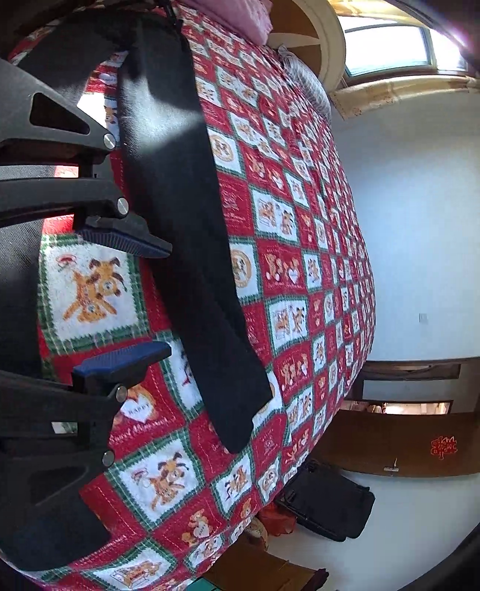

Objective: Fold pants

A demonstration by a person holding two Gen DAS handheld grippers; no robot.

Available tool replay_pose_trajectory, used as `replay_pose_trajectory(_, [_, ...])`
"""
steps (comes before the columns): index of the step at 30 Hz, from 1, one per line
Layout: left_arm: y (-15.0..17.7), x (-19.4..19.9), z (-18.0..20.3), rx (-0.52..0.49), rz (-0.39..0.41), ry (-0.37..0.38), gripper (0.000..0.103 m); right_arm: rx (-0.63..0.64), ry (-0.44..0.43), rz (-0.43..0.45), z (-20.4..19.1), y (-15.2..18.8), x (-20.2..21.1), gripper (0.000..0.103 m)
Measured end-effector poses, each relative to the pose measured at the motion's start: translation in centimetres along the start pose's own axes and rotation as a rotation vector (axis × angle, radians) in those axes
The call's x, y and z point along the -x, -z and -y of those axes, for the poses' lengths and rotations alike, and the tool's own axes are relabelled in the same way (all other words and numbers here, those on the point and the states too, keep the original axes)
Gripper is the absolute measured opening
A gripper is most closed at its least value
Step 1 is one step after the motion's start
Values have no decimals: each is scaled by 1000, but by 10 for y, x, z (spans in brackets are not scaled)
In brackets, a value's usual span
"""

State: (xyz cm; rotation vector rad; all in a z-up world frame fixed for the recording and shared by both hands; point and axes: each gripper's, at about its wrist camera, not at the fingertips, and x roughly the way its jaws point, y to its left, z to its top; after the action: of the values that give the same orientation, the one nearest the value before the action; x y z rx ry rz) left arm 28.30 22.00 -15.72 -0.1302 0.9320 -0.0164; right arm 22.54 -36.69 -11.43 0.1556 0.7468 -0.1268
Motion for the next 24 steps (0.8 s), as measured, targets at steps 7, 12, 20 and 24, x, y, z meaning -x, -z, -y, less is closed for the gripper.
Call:
replay_pose_trajectory(7, [0, 7, 19, -96, 77, -29, 54, -114, 65, -62, 74, -48, -35, 49])
replay_pose_trajectory(12, [-8, 1, 5, -40, 53, 39, 52, -120, 62, -104, 96, -81, -76, 50])
replay_pose_trajectory(20, [-2, 6, 7, -26, 97, 51, 48, -93, 57, -237, 110, -111, -156, 51])
replay_pose_trajectory(24, [-2, 5, 6, -24, 90, 57, 48, -82, 68, -264, 117, -115, -180, 53])
